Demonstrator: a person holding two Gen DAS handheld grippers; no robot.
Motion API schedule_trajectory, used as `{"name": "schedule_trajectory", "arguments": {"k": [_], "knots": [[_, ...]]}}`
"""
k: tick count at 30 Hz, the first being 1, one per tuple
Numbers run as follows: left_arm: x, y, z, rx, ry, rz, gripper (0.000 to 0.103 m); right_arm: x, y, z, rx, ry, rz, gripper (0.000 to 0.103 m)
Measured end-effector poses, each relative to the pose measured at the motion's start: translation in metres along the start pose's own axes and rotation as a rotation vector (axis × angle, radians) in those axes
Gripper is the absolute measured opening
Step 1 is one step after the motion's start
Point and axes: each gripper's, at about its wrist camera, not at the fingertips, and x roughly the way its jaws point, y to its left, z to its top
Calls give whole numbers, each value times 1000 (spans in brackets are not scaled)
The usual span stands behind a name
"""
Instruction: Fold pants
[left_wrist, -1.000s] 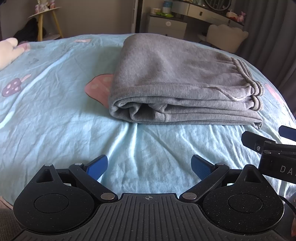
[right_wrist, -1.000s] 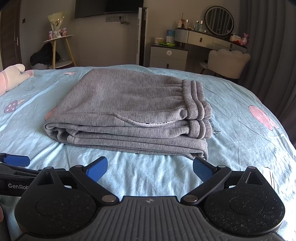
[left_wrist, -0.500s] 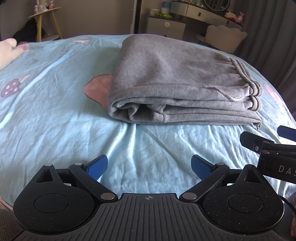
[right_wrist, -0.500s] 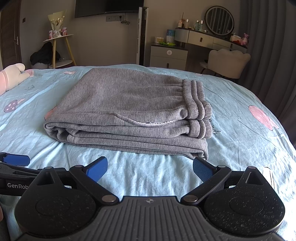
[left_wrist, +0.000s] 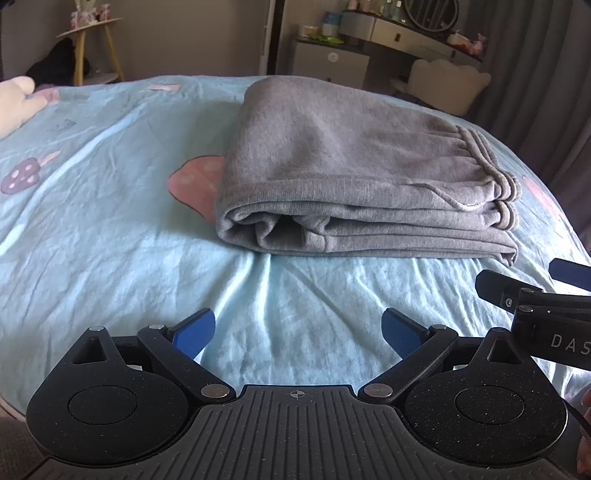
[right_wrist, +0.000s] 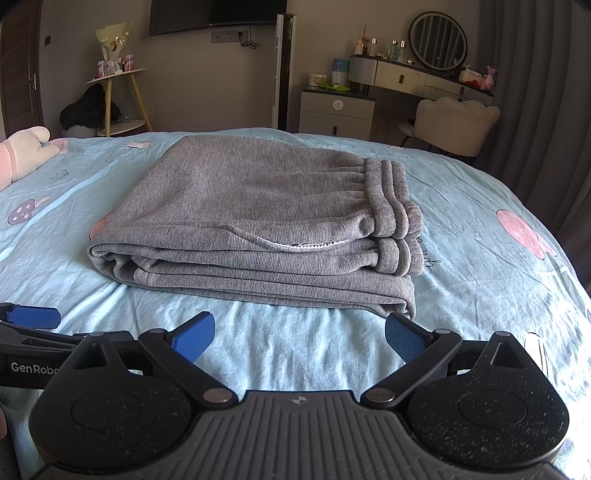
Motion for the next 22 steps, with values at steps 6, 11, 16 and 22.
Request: {"name": "schedule_trajectory", "arguments": {"k": [6, 11, 16, 22], "knots": [[0, 0, 0, 7, -10, -3, 100, 0, 0, 0, 0, 0, 0, 99], [0, -5, -2, 47, -11, 20, 100, 0, 0, 0, 0, 0, 0, 99], [2, -7, -2, 65, -3, 38, 100, 0, 0, 0, 0, 0, 1, 99], [5, -8, -2, 74, 17, 55, 101, 0, 0, 0, 1, 0, 1, 99]]}}
